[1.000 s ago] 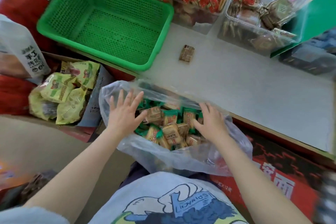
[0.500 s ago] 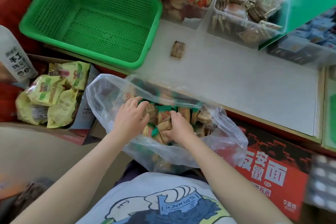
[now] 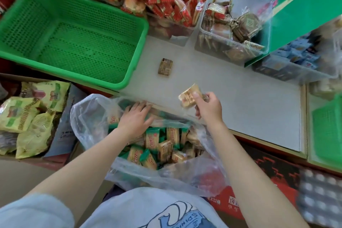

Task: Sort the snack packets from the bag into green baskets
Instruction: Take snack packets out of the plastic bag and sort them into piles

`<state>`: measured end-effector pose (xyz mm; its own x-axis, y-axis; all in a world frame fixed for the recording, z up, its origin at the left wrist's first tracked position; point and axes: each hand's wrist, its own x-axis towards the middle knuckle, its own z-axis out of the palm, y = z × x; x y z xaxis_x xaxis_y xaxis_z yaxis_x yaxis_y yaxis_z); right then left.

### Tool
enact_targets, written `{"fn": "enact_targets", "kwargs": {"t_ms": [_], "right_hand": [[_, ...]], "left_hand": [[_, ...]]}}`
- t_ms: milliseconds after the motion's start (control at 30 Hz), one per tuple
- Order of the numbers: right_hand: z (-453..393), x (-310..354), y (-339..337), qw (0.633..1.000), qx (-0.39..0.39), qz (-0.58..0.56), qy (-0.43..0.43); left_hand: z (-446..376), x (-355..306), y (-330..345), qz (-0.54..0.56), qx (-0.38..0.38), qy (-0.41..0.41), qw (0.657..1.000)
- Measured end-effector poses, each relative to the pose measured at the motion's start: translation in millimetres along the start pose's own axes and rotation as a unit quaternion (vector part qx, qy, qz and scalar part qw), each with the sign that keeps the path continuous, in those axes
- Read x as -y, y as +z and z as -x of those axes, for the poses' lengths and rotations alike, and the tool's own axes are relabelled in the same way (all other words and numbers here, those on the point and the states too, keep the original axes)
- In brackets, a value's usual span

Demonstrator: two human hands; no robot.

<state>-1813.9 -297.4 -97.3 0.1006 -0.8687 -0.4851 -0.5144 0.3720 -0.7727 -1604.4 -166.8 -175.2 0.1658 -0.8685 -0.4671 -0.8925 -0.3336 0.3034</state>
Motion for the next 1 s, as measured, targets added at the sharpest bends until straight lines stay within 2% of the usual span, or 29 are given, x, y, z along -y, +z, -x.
{"fn": "enact_targets", "kwargs": {"t_ms": [100, 200, 267, 367, 500, 633, 800, 1000], "right_hand": [[-51, 6, 29, 0.995, 0.037, 0.014, 0.093], [-80, 2, 62, 0.977, 0.085, -0.106, 0.166], [-85, 3, 74, 0.959, 0.079, -0.203, 0.182], [-82, -2, 79, 0.959, 0.050, -0.217, 0.178], [-33, -3, 56, 0.990, 0.055, -0.089, 0.093], [37, -36, 42, 0.987, 0.148, 0.067, 0.013], [64, -100, 56, 0.923, 0.221, 0.308, -0.058], [64, -112, 69, 0.860, 0.234, 0.442, -0.105]], "left_hand": [[-1, 0, 4, 0.005, 0.008, -0.011, 1.000], [-5, -1, 2, 0.006, 0.014, -0.017, 1.000], [-7, 1, 5, -0.001, 0.030, -0.021, 0.999], [-6, 2, 11, -0.014, 0.037, -0.018, 0.999], [-4, -1, 12, -0.022, 0.023, -0.009, 0.999], [0, -2, 14, -0.058, 0.029, 0.005, 0.998], [-1, 0, 18, -0.055, 0.022, 0.009, 0.998], [-1, 5, 15, -0.043, 0.029, 0.013, 0.999]]}}
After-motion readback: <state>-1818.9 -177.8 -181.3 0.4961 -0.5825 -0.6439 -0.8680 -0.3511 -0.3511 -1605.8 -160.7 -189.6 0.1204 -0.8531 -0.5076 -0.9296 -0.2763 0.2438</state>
